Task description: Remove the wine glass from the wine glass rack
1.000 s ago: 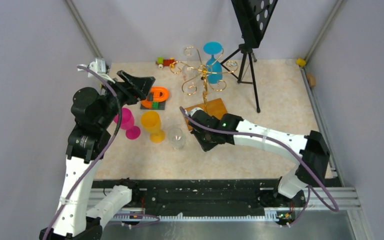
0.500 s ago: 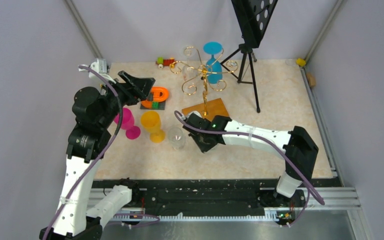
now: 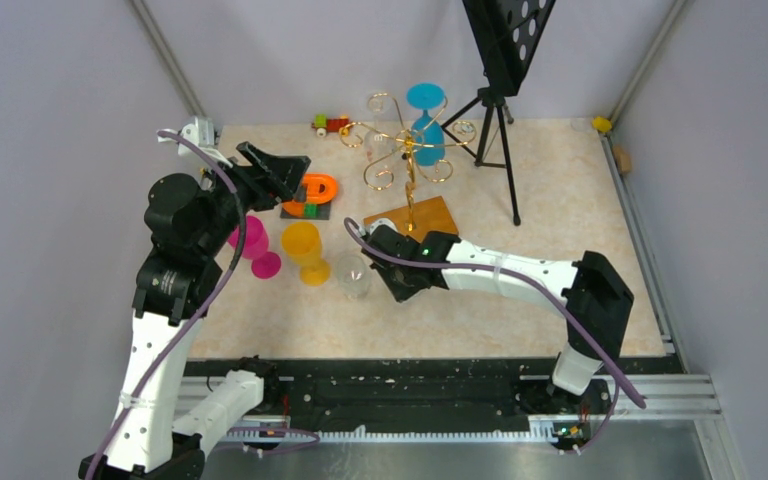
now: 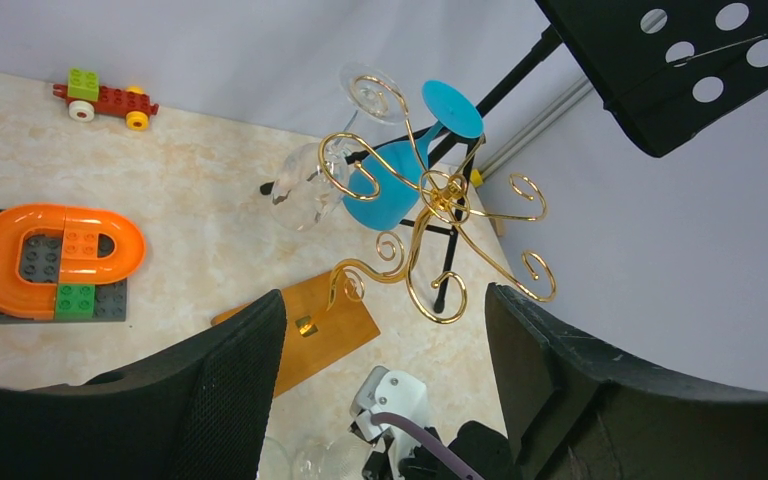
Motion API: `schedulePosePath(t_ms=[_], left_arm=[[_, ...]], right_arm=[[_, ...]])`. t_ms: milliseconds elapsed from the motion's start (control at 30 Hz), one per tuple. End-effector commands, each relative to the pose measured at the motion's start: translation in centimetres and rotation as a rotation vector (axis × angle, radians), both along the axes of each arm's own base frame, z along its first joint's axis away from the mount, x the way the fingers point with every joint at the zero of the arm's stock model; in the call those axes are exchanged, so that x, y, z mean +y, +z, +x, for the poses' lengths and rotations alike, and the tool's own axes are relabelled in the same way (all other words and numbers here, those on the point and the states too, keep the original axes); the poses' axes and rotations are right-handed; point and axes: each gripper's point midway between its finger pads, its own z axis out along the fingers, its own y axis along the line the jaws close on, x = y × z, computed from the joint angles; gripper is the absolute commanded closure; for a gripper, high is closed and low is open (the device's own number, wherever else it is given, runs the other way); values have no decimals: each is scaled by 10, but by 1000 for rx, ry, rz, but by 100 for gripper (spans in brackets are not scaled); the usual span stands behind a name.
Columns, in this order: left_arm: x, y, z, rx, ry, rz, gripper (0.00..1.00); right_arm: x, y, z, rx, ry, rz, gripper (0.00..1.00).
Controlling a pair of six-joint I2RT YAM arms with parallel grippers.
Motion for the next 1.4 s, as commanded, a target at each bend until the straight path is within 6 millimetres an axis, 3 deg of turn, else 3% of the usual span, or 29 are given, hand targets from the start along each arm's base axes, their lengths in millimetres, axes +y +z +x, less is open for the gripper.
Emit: schedulePosePath(t_ms=[0, 200, 400, 633, 800, 967, 1167, 1267, 1367], left_arm=[[1, 11, -2, -39, -2, 5, 24], [6, 10, -2, -37, 25, 9, 24], [11, 13, -4, -52, 50, 6, 24], [9, 12, -2, -46, 42, 2, 24], [-1, 6, 5, -29, -5, -2, 23], [-19, -15, 41, 37, -60, -25, 23], [-27, 5, 88, 14, -108, -94, 23], [-37, 12, 113, 29, -152, -92, 23], [-46, 5, 143, 48, -176, -94, 23]], right_arm=[[32, 26, 16, -77, 20, 94, 86], [33, 30, 19, -86, 15, 89, 67], [37, 54, 13, -92, 46, 169, 62], [27, 112, 5, -163, 76, 304, 62], [5, 156, 7, -233, 25, 413, 63], [-35, 204, 29, -333, -151, 612, 68], [-76, 251, 33, -471, -268, 768, 64], [-88, 258, 33, -500, -302, 784, 64], [-94, 259, 28, -501, -307, 796, 64]])
